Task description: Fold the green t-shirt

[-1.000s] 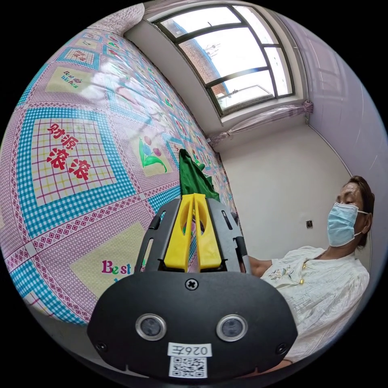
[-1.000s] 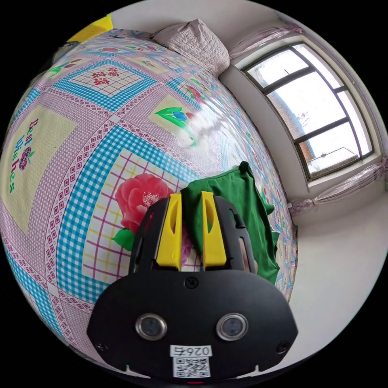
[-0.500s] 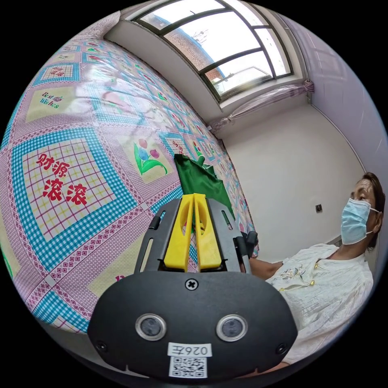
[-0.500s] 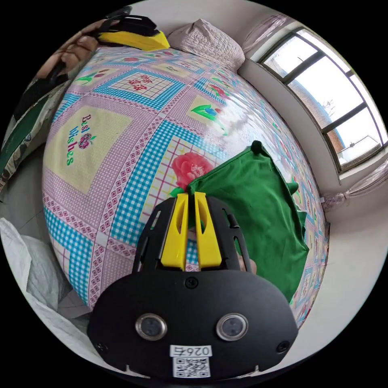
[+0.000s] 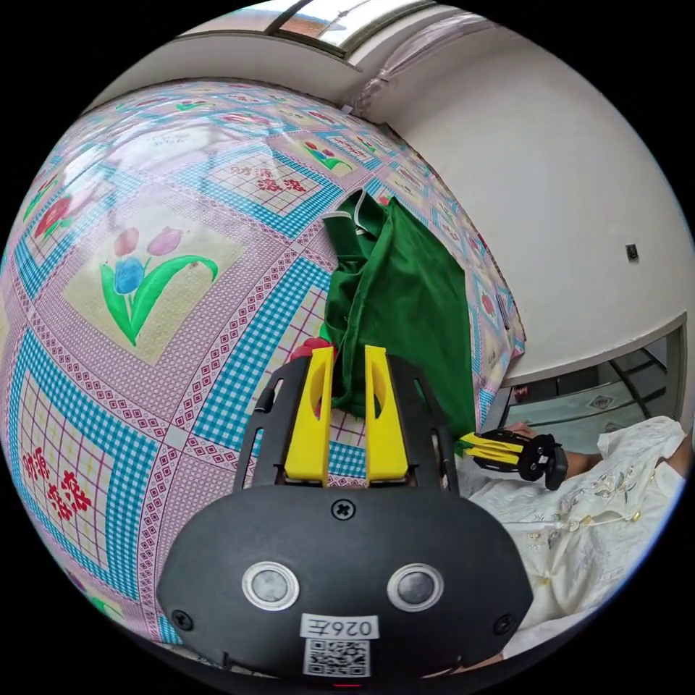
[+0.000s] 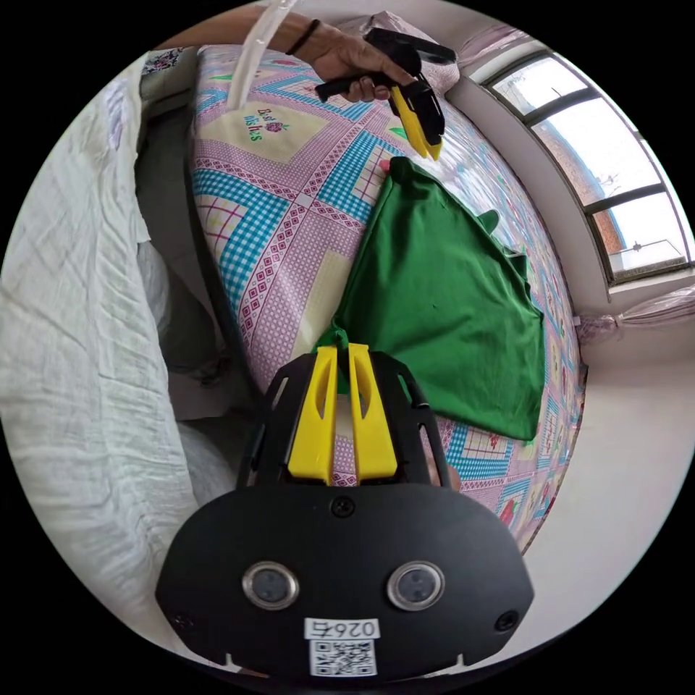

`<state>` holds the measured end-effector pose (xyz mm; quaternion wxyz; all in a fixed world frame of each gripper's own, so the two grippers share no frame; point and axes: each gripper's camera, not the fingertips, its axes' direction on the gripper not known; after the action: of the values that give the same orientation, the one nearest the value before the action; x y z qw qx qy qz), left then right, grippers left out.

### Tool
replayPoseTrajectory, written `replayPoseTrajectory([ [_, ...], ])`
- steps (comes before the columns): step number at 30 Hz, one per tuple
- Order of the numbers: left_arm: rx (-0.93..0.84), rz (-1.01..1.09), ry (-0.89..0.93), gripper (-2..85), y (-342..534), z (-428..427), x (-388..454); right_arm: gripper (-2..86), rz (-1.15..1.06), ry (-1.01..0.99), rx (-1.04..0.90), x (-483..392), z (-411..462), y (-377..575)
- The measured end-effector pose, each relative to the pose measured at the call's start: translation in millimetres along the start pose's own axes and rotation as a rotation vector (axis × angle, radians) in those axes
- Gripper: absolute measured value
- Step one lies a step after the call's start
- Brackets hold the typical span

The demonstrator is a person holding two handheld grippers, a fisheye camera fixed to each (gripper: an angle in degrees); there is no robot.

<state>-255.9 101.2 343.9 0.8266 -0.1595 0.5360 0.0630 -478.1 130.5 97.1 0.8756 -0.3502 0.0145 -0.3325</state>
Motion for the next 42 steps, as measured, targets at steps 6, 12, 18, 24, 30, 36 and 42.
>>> replayPoseTrajectory([
  [6, -0.151, 0.084, -0.084, 12.2, -43.4, 34.1, 8.1, -1.0, 0.062, 0.003, 0.016, 10.6, 9.6, 31.9],
  [12, -0.219, 0.090, -0.118, 11.3, -81.7, 48.6, -8.5, -1.1, 0.094, -0.009, 0.010, 27.9, 24.7, 72.3],
  [18, -0.364, 0.043, -0.024, 1.3, -108.0, 63.9, -34.7, -1.1, 0.179, -0.069, 0.002, 59.2, 39.1, 121.4],
  [24, -0.310, -0.098, 0.315, 0.1, -90.8, 39.2, -78.4, -1.1, 0.342, -0.322, 0.025, 124.7, 33.8, 202.8],
  [30, -0.181, -0.219, 0.716, -0.5, -96.0, 16.3, -102.9, -1.1, 0.642, -0.568, 0.279, 243.1, 17.4, 323.7],
  [36, -0.015, -0.321, 0.882, -0.5, -189.1, 22.6, -113.8, -1.1, 0.824, -0.590, 0.565, 397.3, 48.0, 426.0],
  [42, 0.021, -0.404, 0.917, -0.2, -319.3, 81.4, -126.1, -1.1, 0.968, -0.680, 0.611, 558.5, 169.5, 486.3],
])
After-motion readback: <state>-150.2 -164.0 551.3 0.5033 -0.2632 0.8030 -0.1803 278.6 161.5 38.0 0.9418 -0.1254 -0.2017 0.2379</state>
